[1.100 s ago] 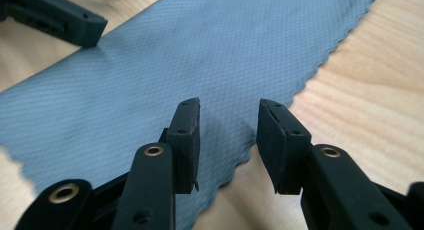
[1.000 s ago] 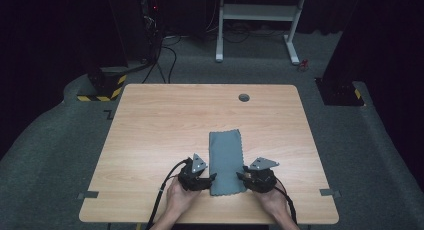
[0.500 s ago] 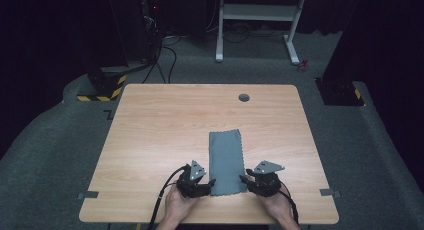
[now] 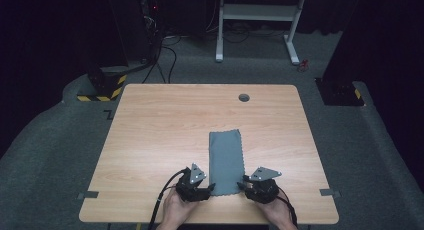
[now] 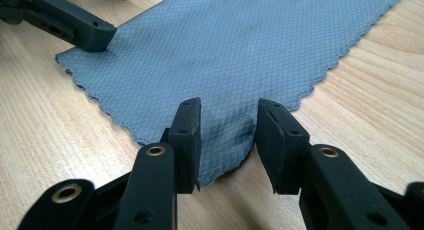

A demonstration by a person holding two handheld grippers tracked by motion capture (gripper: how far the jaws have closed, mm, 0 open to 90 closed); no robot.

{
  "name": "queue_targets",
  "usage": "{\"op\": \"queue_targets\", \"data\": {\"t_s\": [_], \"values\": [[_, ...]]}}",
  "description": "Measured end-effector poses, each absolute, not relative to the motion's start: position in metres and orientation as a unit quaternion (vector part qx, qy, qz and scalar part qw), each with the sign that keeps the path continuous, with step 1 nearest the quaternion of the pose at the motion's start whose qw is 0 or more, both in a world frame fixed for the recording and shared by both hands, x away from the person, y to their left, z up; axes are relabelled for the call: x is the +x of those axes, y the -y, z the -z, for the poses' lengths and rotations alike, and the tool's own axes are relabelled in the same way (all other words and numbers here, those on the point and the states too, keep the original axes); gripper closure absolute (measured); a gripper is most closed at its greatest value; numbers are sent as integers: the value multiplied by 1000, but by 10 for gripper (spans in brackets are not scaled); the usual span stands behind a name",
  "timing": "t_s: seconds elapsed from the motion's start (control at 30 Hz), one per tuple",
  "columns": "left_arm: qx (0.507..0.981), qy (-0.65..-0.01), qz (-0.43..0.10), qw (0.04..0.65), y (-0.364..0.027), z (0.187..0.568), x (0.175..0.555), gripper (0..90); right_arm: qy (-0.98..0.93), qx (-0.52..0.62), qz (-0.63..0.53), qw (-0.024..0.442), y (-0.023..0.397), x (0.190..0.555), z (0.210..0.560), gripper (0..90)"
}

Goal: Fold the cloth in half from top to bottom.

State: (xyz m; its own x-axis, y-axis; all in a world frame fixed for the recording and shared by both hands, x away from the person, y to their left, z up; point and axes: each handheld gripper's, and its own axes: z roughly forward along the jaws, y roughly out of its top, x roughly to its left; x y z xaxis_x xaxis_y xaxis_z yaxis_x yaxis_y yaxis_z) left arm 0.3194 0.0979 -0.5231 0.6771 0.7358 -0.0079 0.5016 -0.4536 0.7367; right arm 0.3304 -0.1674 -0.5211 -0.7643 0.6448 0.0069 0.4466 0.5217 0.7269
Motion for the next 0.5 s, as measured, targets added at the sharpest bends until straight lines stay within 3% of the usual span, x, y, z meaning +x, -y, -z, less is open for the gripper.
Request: {"op": "queue_targets", "data": {"t_s": [0.2,0.4,0.5], "values": [[826,-389,-122,388,-108,521,334,387,-850,334,-390,119,172,344,516,633],[809,-423,-115,392,-118,518,370,391,-826,374,-407,108,180,381,509,676],[804,-438,-86,394,-122,514,396,391,-817,407,-403,76,182,402,510,675]]}}
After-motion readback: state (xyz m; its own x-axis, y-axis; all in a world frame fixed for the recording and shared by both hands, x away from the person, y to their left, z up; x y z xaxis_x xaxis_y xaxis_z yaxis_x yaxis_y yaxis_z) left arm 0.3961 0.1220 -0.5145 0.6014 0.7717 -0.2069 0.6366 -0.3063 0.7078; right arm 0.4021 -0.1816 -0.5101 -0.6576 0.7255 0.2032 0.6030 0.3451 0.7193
